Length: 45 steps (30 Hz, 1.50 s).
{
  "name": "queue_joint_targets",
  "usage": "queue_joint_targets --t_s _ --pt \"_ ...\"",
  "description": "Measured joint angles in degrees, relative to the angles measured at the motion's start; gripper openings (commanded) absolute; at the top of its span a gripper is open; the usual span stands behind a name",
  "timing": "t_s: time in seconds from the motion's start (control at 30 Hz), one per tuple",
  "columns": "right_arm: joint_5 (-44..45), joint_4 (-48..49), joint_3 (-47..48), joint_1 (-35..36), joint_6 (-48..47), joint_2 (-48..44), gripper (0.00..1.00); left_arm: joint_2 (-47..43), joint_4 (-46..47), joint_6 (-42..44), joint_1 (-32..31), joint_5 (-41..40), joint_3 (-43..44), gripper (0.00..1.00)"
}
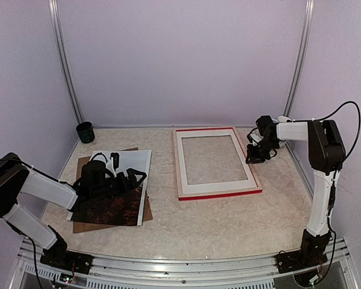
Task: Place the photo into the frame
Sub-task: Move the frame body to the center of the board.
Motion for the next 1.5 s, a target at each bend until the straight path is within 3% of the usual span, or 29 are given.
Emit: queue_joint_targets --t_s 0.6,0.73,0.87,0.97,1.23,1.5 --pt "1.75 5.79 -4.39 5.6 3.28 -1.86 0.25 2.99 -2.45 -0.87 -1.7 -1.57 4.76 0.99" --pt "1.92 6.05 -5.05 6.08 3.63 -2.03 0.37 3.34 -2.89 -1.09 -1.88 -1.97 4.76 0.99" --pt "2.69 5.66 -6.01 6.25 3.8 -2.97 0.58 3.23 -3.45 -0.96 -1.81 -3.3 4.76 0.99" --pt "3.5 3.98 -6.34 6.99 4.07 -5.25 0.68 2.34 -4.44 -0.76 -1.25 -4.35 4.76 0.99" --pt "4.24 3.08 -4.44 13.84 5.57 -13.31 0.98 -1.64 -6.8 0.33 0.68 -7.74 4.76 0.99" --pt "4.2 3.82 -1.77 22.93 6.91 -13.86 0.99 -3.89 -10.03 0.17 0.76 -10.82 4.81 0.99"
